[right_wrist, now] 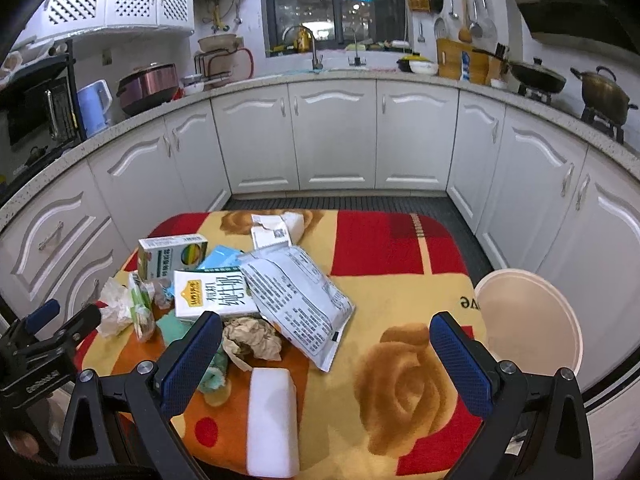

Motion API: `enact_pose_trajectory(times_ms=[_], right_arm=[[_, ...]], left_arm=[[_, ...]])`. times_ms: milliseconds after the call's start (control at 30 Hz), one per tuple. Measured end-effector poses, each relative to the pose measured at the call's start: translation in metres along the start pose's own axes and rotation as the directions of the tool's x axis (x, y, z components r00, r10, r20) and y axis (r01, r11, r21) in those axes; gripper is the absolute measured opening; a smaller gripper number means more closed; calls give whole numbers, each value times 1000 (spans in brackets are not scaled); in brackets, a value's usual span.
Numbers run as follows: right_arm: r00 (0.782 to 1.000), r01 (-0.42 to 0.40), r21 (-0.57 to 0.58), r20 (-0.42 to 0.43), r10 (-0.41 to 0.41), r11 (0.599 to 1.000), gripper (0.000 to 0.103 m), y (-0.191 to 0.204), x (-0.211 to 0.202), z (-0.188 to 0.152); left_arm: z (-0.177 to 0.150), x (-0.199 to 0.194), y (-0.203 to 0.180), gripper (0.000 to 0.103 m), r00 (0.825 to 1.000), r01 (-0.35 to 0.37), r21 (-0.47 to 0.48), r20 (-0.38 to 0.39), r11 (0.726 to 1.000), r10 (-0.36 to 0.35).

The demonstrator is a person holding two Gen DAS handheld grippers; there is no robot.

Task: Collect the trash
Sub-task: 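Grasp the white sponge block with the right tool while the left tool grasps the green-white tissue pack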

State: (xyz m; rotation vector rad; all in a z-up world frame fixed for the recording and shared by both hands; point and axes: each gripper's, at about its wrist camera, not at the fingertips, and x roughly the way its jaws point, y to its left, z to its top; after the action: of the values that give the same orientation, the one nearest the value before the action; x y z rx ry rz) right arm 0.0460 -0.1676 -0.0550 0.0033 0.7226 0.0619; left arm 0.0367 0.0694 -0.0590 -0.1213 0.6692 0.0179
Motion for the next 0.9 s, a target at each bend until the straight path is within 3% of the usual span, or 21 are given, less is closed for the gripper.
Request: enact_pose_trajectory(times_ms=[167,400,700,800,900], right_arm=[[995,-74,37,-70,76,997,103,-10,19,0],[968,-179,53,-170,186,982,103,-3,32,-10],[945,-201,20,-259,199,979,103,8,43,-39],[940,-199,29,-276,199,980,103,6,46,-44],[939,-197,37,-281,199,980,102,4,49,-49]], left_arm=[[-4,5,22,102,1000,0,13,-24,1000,0],[-2,21,31,102,998,14,39,-66,999,-11],[14,58,13,102,989,51,-17,-140,999,-53],[19,71,3,95,988,16,-10,-155,1000,-18],[21,89,-4,81,982,-30,24,-187,999,34]])
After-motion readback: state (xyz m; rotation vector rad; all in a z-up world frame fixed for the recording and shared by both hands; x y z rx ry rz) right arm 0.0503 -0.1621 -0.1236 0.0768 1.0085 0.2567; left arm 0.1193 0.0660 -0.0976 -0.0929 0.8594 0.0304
